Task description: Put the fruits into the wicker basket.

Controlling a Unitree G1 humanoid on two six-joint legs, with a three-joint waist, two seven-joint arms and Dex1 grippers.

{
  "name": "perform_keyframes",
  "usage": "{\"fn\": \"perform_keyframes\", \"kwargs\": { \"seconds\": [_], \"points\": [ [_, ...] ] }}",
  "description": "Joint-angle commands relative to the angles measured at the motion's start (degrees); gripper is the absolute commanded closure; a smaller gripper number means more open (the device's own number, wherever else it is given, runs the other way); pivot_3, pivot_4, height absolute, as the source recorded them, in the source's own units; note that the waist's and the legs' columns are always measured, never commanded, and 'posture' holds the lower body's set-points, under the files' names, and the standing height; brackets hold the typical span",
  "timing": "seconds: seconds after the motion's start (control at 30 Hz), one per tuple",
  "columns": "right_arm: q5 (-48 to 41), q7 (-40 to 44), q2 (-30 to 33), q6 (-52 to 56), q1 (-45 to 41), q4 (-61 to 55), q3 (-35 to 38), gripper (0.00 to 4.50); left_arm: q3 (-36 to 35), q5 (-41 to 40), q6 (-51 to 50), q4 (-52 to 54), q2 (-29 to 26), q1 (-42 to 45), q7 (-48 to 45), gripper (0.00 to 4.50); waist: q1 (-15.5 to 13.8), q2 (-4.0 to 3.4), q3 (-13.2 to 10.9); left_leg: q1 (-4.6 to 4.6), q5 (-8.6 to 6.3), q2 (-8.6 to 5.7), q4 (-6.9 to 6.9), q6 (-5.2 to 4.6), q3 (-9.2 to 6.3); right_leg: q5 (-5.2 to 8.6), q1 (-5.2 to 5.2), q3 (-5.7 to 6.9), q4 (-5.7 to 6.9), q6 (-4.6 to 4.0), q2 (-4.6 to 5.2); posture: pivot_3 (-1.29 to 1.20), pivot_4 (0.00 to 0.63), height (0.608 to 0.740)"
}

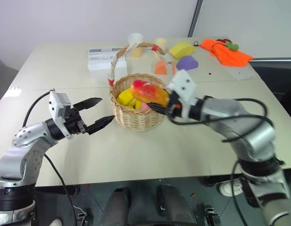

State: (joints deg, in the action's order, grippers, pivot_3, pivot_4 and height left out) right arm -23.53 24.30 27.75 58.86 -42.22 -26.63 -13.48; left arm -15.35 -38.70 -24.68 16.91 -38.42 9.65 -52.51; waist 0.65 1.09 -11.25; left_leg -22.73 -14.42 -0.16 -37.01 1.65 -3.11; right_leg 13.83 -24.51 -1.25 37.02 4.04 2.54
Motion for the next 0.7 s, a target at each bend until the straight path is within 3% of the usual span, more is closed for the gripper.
{"fn": "perform_keyframes", "kwargs": {
  "seconds": [0.03,0.1,0.23,0.5,0.7],
  "points": [
    [3.7,-4.1,-3.75,0.49,-3.97,4.05,-0.72,2.62,-0.56,-0.31,0.78,2.88,0.18,0.16,1.07,0.0,-0.01,0.0,0.0,-0.12,0.0,-0.04,-0.01,0.0,-0.03,-0.05,-0.06,0.02,-0.03,0.09,0.05,0.0,0.15,0.732],
    [3.96,-4.47,-4.89,1.04,-4.83,4.67,-0.1,1.58,-0.37,-0.45,0.7,3.94,0.6,-0.08,1.88,0.0,0.03,0.0,0.0,-0.25,0.0,-0.07,-0.03,0.0,-0.09,-0.09,-0.17,0.02,-0.05,0.16,0.11,0.0,0.15,0.732],
    [6.58,-3.49,-2.04,-2.86,-3.15,-0.11,-0.57,0.02,-0.72,-1.22,0.46,5.74,1.44,-0.82,3.4,0.0,0.08,0.0,0.0,-0.36,0.0,-0.1,-0.08,0.0,-0.15,-0.1,-0.24,0.03,-0.07,0.18,0.14,0.0,0.15,0.732],
    [-1.7,5.42,5.94,-4.47,7.21,-9.2,14.23,0.02,-0.86,-2.28,0.64,6.48,2.75,-1.02,4.45,0.0,0.1,0.0,0.0,-0.34,0.0,-0.07,-0.09,0.0,-0.13,-0.09,-0.18,0.18,-0.05,0.19,0.0,0.0,0.15,0.732],
    [0.79,0.52,2.08,-6.58,9.09,-3.8,14.8,0.02,0.87,-2.66,0.39,5.35,3.29,0.65,3.8,0.0,0.54,0.01,0.01,-0.1,0.0,-0.04,-0.08,0.0,0.02,-0.02,-0.09,0.11,0.03,0.02,-0.11,0.0,0.15,0.732]
  ]
}}
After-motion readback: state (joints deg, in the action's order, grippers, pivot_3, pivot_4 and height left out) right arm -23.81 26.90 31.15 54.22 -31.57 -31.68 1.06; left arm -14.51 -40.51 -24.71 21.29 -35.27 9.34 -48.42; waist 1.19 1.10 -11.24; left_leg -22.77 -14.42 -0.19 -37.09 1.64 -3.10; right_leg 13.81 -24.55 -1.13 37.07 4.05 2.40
